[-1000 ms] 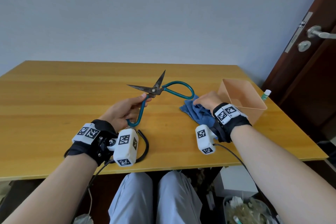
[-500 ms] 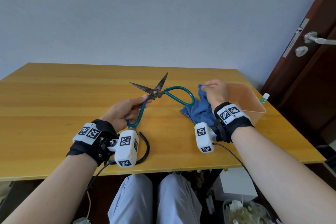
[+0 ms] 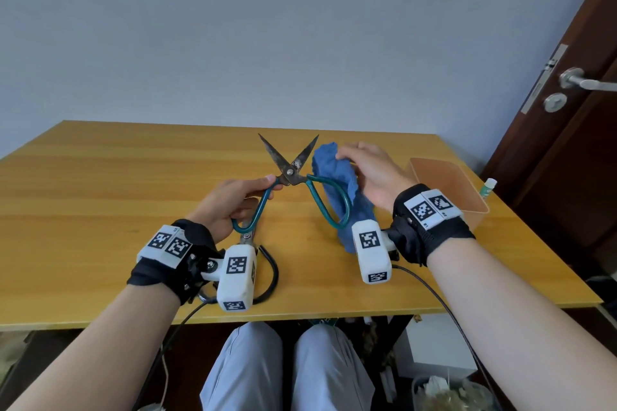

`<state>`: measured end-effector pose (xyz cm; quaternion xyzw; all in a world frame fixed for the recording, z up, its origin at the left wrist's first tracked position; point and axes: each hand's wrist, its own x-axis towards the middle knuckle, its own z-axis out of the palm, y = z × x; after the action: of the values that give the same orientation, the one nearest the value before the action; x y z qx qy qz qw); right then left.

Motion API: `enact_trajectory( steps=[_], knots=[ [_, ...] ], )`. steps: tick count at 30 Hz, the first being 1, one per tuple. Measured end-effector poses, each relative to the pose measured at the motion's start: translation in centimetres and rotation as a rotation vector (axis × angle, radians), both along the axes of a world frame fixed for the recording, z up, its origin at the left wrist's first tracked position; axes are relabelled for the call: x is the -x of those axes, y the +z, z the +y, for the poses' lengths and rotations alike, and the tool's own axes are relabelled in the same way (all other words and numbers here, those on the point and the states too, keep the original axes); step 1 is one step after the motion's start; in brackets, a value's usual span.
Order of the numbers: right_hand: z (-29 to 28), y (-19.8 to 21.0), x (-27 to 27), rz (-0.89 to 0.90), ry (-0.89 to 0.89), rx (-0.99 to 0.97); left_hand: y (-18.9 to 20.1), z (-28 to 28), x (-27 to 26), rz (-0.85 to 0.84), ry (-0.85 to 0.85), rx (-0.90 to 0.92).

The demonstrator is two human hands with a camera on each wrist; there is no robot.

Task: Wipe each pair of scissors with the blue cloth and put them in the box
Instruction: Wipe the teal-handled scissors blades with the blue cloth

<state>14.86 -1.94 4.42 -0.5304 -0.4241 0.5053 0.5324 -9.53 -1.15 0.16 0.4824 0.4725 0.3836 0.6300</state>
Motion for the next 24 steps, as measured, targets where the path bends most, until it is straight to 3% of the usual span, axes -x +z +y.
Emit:
enact_trajectory(
  steps=[11, 14, 24],
  knots=[
    [-0.9, -1.3, 1.3, 0.144, 0.237, 0.006, 0.4, -0.4, 0.0, 0.027, -0.056, -0.039],
    [-0.9, -1.7, 1.5, 0.167, 0.227, 0.043, 0.5, -0.6, -0.1, 0.054, -0.071, -0.056],
    [-0.7, -2.2, 1.9, -0.063, 0.125, 0.066, 0.6, -0.7, -0.4, 0.168, -0.138, -0.084]
  ],
)
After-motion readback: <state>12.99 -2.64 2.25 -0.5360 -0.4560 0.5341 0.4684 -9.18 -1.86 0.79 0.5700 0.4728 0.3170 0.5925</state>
